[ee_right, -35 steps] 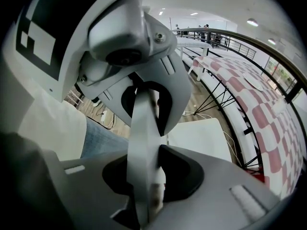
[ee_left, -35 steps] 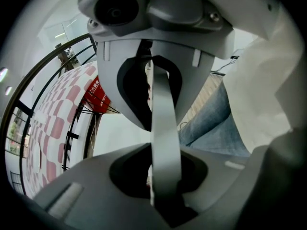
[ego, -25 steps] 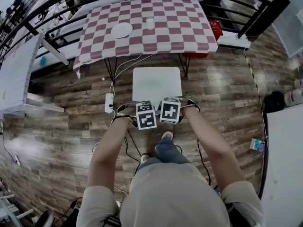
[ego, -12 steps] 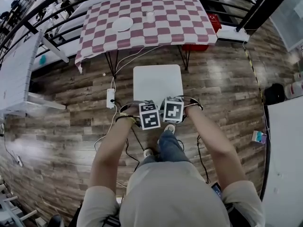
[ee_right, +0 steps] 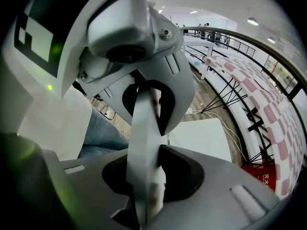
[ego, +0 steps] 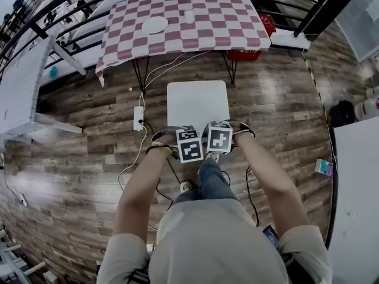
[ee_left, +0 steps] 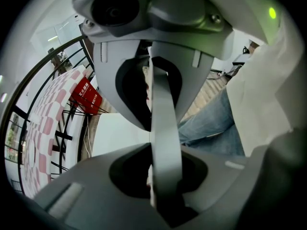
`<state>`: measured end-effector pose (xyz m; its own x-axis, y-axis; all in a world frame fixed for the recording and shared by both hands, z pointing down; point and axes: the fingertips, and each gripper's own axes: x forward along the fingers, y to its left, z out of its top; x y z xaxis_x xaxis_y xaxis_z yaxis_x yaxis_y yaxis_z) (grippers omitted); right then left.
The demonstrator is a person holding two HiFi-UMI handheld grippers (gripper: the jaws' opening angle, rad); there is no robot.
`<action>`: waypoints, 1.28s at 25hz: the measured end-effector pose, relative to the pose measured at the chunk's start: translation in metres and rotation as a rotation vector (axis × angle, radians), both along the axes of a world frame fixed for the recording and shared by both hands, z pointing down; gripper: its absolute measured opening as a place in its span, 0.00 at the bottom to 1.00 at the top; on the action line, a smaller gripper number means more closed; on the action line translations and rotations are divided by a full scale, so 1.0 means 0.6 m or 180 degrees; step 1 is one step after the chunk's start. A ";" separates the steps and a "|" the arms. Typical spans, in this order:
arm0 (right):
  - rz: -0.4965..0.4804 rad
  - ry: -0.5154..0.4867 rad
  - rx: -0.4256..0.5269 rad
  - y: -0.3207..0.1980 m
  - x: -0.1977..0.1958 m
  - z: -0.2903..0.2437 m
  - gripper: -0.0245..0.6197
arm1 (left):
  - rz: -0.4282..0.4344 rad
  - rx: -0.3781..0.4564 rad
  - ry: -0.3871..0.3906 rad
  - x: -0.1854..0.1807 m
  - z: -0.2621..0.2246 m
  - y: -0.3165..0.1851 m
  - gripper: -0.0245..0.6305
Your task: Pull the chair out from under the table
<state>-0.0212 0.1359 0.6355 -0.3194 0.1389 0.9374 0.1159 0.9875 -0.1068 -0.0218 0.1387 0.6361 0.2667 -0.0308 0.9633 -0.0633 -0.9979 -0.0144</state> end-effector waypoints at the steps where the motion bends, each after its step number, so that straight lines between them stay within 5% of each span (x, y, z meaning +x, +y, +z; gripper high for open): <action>1: 0.0000 0.0002 -0.0013 0.007 0.000 -0.001 0.17 | 0.0002 0.0002 -0.0002 0.000 0.000 0.006 0.16; 32: -0.0018 0.0053 -0.0059 0.154 0.006 -0.012 0.18 | -0.0001 -0.0079 0.0016 0.004 0.000 0.148 0.16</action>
